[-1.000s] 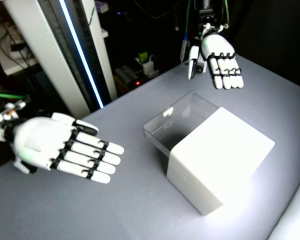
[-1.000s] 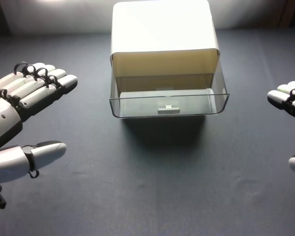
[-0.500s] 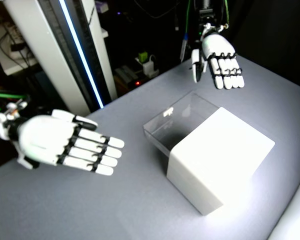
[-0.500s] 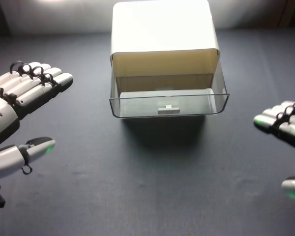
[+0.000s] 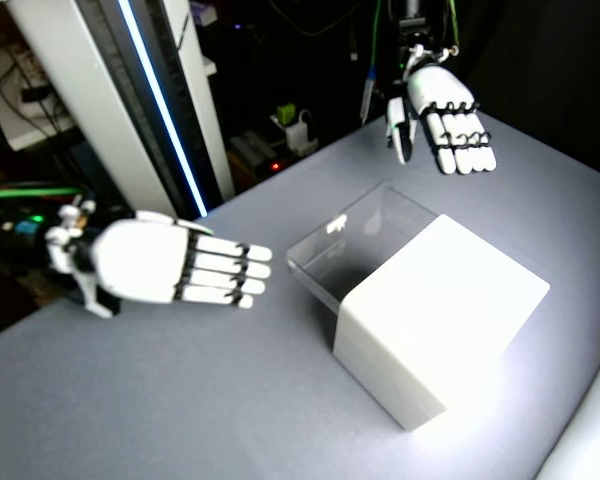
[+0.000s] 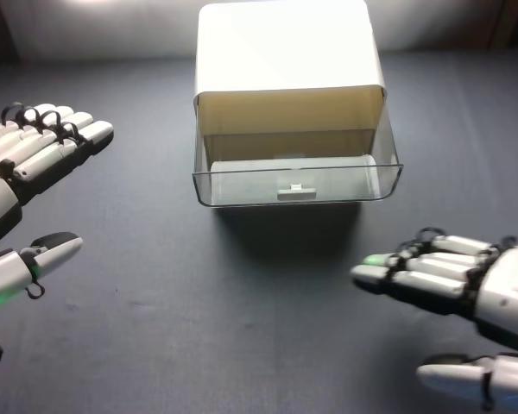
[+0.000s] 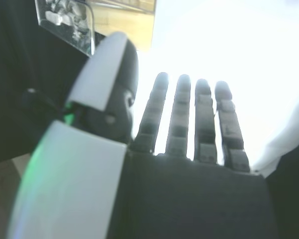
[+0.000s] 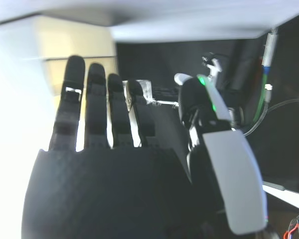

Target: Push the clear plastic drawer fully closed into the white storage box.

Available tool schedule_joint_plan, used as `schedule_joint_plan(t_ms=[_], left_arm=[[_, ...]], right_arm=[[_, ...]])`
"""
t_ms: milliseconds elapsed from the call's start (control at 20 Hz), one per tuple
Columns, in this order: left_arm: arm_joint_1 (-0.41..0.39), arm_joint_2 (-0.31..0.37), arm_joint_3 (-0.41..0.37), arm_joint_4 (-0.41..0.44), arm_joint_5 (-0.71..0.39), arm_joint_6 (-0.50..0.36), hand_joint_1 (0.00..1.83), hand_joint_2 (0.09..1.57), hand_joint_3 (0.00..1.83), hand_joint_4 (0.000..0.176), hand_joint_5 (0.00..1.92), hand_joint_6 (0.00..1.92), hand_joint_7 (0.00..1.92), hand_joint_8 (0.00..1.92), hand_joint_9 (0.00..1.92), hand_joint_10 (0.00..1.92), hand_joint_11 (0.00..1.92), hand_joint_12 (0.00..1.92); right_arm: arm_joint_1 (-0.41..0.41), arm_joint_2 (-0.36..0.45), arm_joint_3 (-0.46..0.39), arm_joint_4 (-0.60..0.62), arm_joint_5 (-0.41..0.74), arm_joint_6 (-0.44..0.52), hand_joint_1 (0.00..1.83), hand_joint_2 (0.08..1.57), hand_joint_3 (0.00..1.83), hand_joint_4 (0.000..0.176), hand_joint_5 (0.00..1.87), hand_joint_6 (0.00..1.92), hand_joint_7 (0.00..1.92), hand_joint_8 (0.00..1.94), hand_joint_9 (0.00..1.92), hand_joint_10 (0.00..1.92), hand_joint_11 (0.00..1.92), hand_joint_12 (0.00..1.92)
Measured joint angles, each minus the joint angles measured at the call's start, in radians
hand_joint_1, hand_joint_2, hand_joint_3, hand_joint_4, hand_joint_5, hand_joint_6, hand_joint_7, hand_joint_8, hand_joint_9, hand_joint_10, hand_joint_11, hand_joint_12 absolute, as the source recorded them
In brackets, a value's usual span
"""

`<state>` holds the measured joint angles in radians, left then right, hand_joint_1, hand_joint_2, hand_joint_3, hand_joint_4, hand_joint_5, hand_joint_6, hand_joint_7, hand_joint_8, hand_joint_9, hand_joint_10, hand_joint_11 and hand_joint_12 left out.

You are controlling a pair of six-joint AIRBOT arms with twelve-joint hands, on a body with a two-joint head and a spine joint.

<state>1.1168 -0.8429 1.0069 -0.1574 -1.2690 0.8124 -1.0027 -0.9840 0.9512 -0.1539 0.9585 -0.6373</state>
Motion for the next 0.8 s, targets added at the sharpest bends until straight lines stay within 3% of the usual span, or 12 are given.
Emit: schedule_joint_plan(t_ms=[100, 150, 250, 300, 350, 400, 500, 550, 600, 650, 750, 800], left_arm=[[0.007, 0.009, -0.006, -0.005, -0.006, 0.003, 0.60, 1.42, 0.00, 0.007, 0.00, 0.00, 0.00, 0.00, 0.00, 0.00, 0.00, 0.00], [0.011, 0.010, -0.006, -0.011, -0.010, 0.003, 0.64, 1.41, 0.00, 0.011, 0.00, 0.00, 0.00, 0.00, 0.00, 0.00, 0.00, 0.00], [0.024, 0.011, -0.006, -0.032, -0.023, 0.003, 0.62, 1.42, 0.00, 0.018, 0.00, 0.00, 0.00, 0.00, 0.00, 0.00, 0.00, 0.00], [0.024, 0.012, -0.007, -0.035, -0.023, 0.004, 0.60, 1.42, 0.01, 0.016, 0.00, 0.00, 0.00, 0.00, 0.00, 0.00, 0.00, 0.00], [0.024, 0.012, -0.007, -0.038, -0.024, 0.005, 0.63, 1.42, 0.00, 0.002, 0.00, 0.00, 0.00, 0.00, 0.00, 0.00, 0.00, 0.00], [0.024, 0.014, -0.008, -0.040, -0.027, 0.006, 0.71, 1.44, 0.01, 0.003, 0.00, 0.00, 0.00, 0.00, 0.00, 0.00, 0.00, 0.00], [0.024, 0.017, -0.010, -0.041, -0.026, 0.007, 0.81, 1.47, 0.01, 0.004, 0.00, 0.00, 0.00, 0.00, 0.00, 0.00, 0.00, 0.00], [0.024, 0.017, -0.010, -0.040, -0.026, 0.007, 0.89, 1.48, 0.01, 0.004, 0.00, 0.00, 0.00, 0.00, 0.00, 0.00, 0.00, 0.00], [0.025, 0.017, -0.010, -0.042, -0.025, 0.008, 0.90, 1.49, 0.02, 0.018, 0.00, 0.00, 0.00, 0.00, 0.00, 0.00, 0.00, 0.00], [0.027, 0.017, -0.010, -0.046, -0.026, 0.008, 0.91, 1.49, 0.02, 0.020, 0.00, 0.00, 0.00, 0.00, 0.00, 0.00, 0.00, 0.00], [0.044, 0.025, -0.014, -0.056, -0.032, 0.011, 0.88, 1.51, 0.02, 0.007, 0.00, 0.00, 0.00, 0.00, 0.00, 0.00, 0.00, 0.00], [0.046, 0.025, -0.016, -0.063, -0.034, 0.010, 0.86, 1.52, 0.02, 0.014, 0.00, 0.00, 0.00, 0.00, 0.00, 0.00, 0.00, 0.00]], right_arm=[[0.040, -0.037, 0.023, -0.035, -0.021, 0.033, 0.41, 1.40, 0.00, 0.000, 0.07, 0.00, 0.08, 0.00, 0.19, 0.02, 0.00, 0.79], [0.065, -0.056, 0.037, -0.058, -0.034, 0.041, 0.46, 1.39, 0.00, 0.000, 0.09, 0.01, 0.10, 0.01, 0.23, 0.02, 0.00, 0.85], [0.111, -0.100, 0.060, -0.100, -0.059, 0.062, 0.47, 1.38, 0.00, 0.000, 0.06, 0.00, 0.08, 0.00, 0.21, 0.01, 0.00, 0.76], [0.127, -0.118, 0.066, -0.113, -0.068, 0.067, 0.45, 1.39, 0.00, 0.000, 0.04, 0.00, 0.05, 0.00, 0.18, 0.01, 0.00, 0.68], [0.136, -0.128, 0.071, -0.126, -0.077, 0.073, 0.47, 1.37, 0.00, 0.000, 0.03, 0.00, 0.04, 0.00, 0.17, 0.00, 0.00, 0.63], [0.153, -0.140, 0.077, -0.143, -0.088, 0.075, 0.52, 1.36, 0.00, 0.000, 0.04, 0.00, 0.05, 0.00, 0.20, 0.01, 0.00, 0.71], [0.187, -0.166, 0.100, -0.153, -0.098, 0.077, 0.43, 1.38, 0.00, 0.000, 0.00, 0.00, 0.00, 0.00, 0.17, 0.00, 0.00, 0.67], [0.197, -0.174, 0.107, -0.149, -0.097, 0.077, 0.40, 1.38, 0.00, 0.000, 0.00, 0.00, 0.00, 0.00, 0.12, 0.00, 0.00, 0.59], [0.209, -0.183, 0.115, -0.150, -0.099, 0.077, 0.37, 1.38, 0.00, 0.000, 0.00, 0.00, 0.00, 0.00, 0.10, 0.00, 0.00, 0.53], [0.216, -0.191, 0.121, -0.154, -0.100, 0.077, 0.34, 1.39, 0.00, 0.000, 0.00, 0.00, 0.00, 0.00, 0.04, 0.00, 0.00, 0.36], [0.233, -0.199, 0.124, -0.162, -0.104, 0.077, 0.36, 1.39, 0.00, 0.000, 0.00, 0.00, 0.00, 0.00, 0.00, 0.00, 0.00, 0.04], [0.236, -0.199, 0.127, -0.169, -0.103, 0.077, 0.34, 1.40, 0.00, 0.000, 0.00, 0.00, 0.00, 0.00, 0.00, 0.00, 0.00, 0.01]])
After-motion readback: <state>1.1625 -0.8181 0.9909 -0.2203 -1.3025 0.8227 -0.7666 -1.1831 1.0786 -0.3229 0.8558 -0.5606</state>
